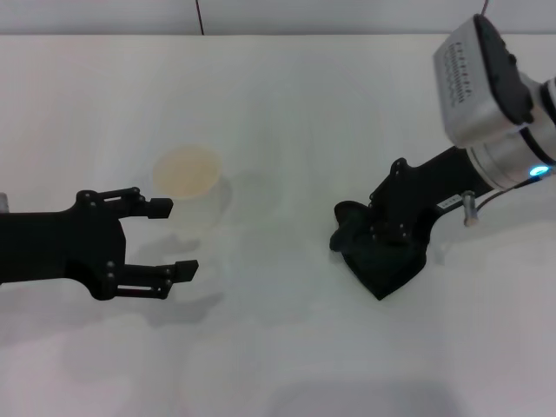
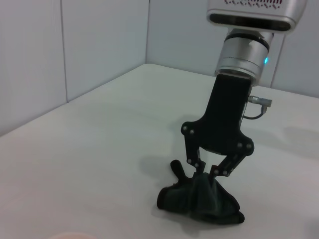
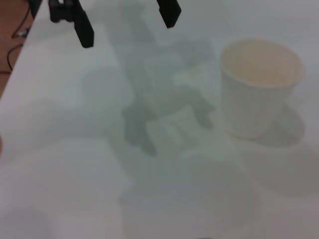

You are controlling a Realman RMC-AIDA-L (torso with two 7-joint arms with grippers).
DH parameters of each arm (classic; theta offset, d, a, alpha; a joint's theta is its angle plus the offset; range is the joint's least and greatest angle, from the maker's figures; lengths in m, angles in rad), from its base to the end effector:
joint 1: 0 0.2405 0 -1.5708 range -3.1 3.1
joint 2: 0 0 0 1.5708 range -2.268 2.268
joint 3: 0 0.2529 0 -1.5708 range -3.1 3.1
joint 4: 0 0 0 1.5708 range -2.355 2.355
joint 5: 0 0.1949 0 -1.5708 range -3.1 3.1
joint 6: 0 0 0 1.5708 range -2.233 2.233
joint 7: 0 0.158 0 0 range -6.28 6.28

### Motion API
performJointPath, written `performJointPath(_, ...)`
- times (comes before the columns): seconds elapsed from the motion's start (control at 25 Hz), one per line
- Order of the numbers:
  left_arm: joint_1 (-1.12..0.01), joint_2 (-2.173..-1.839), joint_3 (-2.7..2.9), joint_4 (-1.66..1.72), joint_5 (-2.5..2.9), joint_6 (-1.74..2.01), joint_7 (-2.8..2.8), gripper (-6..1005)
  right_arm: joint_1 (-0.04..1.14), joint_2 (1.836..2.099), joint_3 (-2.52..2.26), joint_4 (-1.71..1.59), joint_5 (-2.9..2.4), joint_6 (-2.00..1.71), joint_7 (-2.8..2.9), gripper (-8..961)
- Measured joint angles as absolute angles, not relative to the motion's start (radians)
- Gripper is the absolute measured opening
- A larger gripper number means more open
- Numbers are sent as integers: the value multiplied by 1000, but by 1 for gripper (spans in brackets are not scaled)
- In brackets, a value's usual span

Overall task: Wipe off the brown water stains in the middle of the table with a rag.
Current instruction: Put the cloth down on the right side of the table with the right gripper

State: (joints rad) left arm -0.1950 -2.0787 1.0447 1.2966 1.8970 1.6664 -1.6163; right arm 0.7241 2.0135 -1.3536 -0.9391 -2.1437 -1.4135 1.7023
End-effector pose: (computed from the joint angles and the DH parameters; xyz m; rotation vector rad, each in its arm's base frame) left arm -0.2356 0.2634 0.0276 -2.8371 -0.4292 -0.4332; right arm 0.1718 0.3556 -0.0436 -3.0678 0.0813 -0.1298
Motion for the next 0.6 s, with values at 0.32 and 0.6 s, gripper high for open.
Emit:
performJointPath(0.32,-201,-2076,1044,1259,1892,1670,-1577,883,665,2003,-1139,-954,-2089,-1575,1638,263)
performJointPath(0.6,-211,-2074,998,1221,1888,1694,-1519,883,627,1988,-1056,-959,-2094,-1616,1636,442)
